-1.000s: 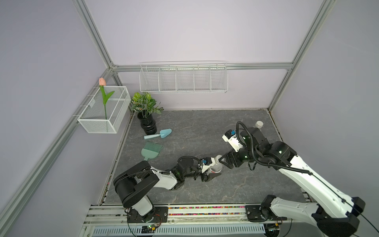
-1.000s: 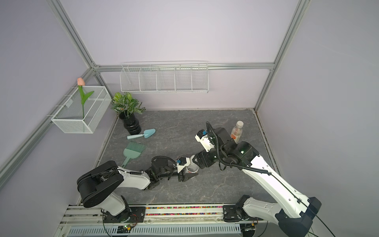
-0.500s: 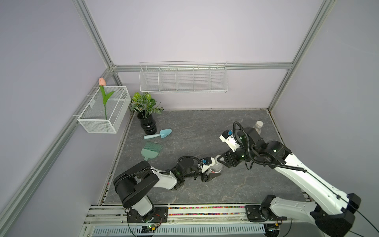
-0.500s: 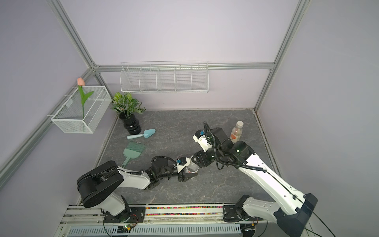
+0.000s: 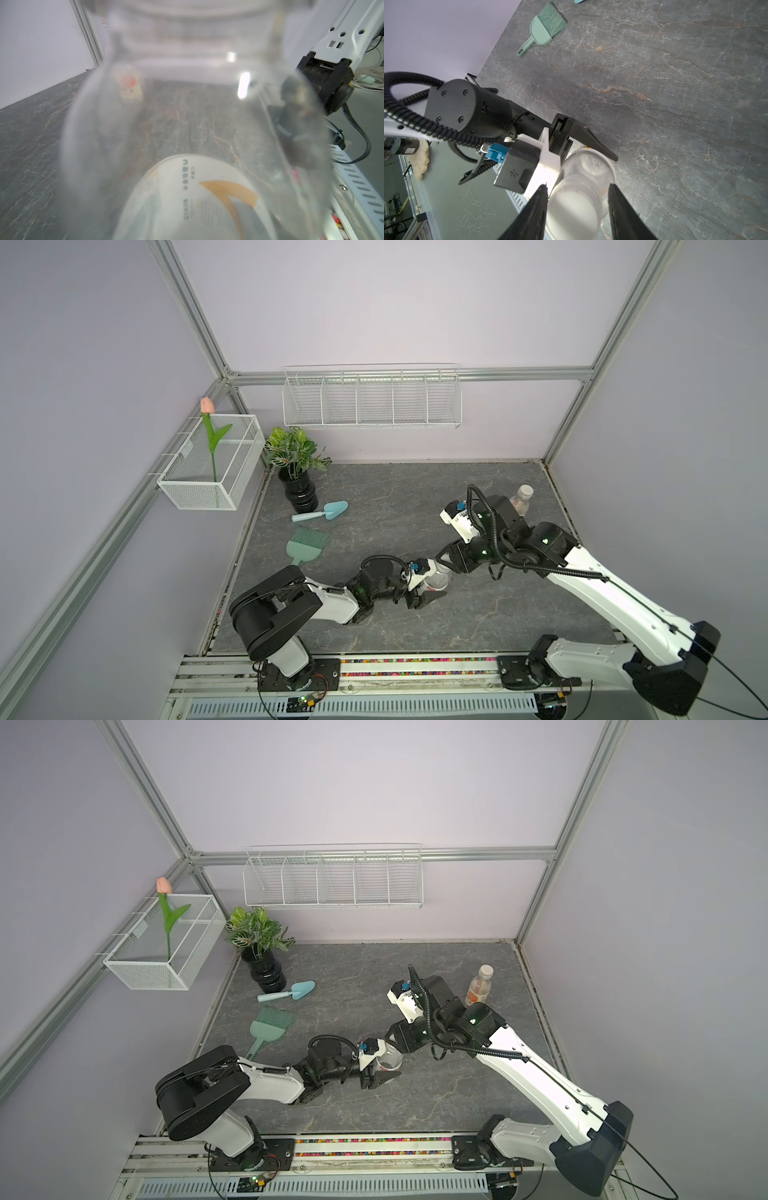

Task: Screw on the bottle caps
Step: Screw the bottle cap onto the plastic bottle.

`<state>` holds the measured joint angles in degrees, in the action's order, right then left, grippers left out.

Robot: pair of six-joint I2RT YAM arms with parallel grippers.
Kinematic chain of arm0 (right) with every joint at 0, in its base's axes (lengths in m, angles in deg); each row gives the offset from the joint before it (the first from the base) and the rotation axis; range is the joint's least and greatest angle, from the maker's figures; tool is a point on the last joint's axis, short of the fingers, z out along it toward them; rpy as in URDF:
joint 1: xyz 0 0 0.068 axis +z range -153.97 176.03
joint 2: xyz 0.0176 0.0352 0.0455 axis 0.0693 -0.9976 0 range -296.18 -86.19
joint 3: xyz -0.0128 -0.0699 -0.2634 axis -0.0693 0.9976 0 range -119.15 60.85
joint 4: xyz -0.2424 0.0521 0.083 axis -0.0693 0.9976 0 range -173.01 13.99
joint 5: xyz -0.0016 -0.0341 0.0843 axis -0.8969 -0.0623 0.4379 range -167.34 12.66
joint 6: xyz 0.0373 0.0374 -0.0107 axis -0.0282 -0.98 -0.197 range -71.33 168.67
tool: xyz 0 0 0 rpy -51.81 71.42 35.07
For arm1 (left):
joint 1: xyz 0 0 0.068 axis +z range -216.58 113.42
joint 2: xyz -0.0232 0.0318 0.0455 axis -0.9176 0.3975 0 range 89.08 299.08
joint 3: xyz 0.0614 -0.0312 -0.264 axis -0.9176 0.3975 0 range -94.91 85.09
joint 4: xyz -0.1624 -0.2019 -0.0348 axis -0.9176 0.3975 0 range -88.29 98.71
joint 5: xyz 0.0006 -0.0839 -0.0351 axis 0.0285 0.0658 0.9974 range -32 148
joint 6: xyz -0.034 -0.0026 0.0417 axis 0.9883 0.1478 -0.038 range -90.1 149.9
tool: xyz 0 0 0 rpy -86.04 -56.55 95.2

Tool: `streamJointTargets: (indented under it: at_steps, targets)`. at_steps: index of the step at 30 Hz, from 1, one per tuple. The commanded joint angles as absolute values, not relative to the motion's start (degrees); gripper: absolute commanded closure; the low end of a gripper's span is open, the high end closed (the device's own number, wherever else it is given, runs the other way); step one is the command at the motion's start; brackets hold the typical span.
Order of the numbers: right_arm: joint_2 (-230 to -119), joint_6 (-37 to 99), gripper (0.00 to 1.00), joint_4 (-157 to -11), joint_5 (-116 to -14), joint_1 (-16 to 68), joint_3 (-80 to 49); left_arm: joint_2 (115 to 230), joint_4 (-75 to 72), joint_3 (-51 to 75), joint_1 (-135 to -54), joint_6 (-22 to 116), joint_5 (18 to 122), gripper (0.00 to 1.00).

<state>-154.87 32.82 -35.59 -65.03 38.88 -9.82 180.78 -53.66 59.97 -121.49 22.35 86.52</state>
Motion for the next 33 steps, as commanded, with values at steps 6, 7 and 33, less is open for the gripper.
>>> streamJointTargets:
  at_steps: [6,7,33]
  targets:
    - [-154.7,25.7,0.51,-36.9,-66.8,39.0,-7.4,178.9,-56.1,59.9,-121.5,21.7,86.3,0.35]
    - [-154.3,25.0,0.48,-37.3,-66.6,39.0,-7.1,178.9,-56.2,60.0,-121.6,21.8,86.2,0.35]
    - [-149.3,34.2,0.31,-37.8,-67.2,41.0,-5.5,178.9,-55.7,59.8,-121.4,22.6,86.2,0.35]
